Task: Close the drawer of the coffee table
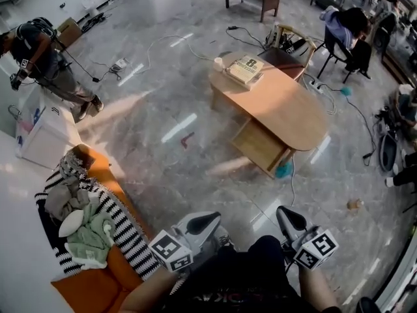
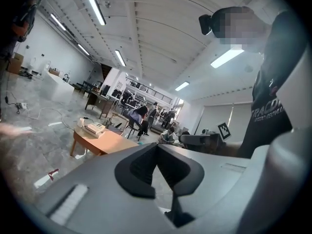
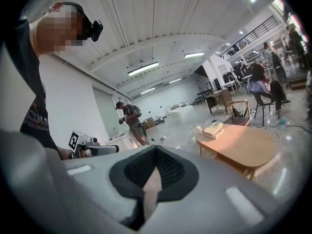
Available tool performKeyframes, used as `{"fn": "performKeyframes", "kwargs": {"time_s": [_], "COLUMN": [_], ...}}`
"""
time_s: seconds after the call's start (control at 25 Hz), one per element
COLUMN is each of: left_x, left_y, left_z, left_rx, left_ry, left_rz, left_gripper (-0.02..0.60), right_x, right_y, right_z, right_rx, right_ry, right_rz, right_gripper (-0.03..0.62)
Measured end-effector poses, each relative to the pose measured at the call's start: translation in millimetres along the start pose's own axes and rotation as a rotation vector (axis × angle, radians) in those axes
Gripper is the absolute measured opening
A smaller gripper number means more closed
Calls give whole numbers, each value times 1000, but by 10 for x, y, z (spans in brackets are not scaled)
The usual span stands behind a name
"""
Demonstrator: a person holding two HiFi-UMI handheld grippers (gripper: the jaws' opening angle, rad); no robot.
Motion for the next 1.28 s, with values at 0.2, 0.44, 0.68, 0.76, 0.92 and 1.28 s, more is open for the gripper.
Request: {"fn": "performKeyframes", "kwargs": {"time_s": [0.2, 0.44, 0.68, 0.76, 0.92, 1.28], "left_x": [52, 170, 538, 596, 676, 828], "left_y": [-92, -450, -878, -1047, -1371, -1638], "left_z": [-148, -296, -429, -499, -605, -745], "left_rx": [4, 32, 149, 193, 271, 381], "left_ry": [29, 38, 49, 51, 62, 76], "left_rz": [1, 5, 65, 73, 92, 107], "left_gripper": [6, 6, 6, 6, 6, 6], "right_x": [82, 187, 501, 562, 588, 558], "right_y": [-166, -508, -869, -994, -1215, -1526], "right_z": [68, 391, 920, 1137, 1494, 1885], "right_rx": [0, 71, 185, 223, 301, 400], "right_ry": [16, 17, 35, 34, 24, -4], "right_rz": [-8, -35, -54, -54, -78, -136], "right_gripper": [-2, -2, -2, -2, -2, -2]}}
Point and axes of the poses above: the fingertips, and each gripper's own axes: y backward along the fingers, z to its right, x out of its top, the point moved 1 cm from there along y, backward along the fingers, and after that the axes turned 6 degrees about y, right-handed, at the moved point
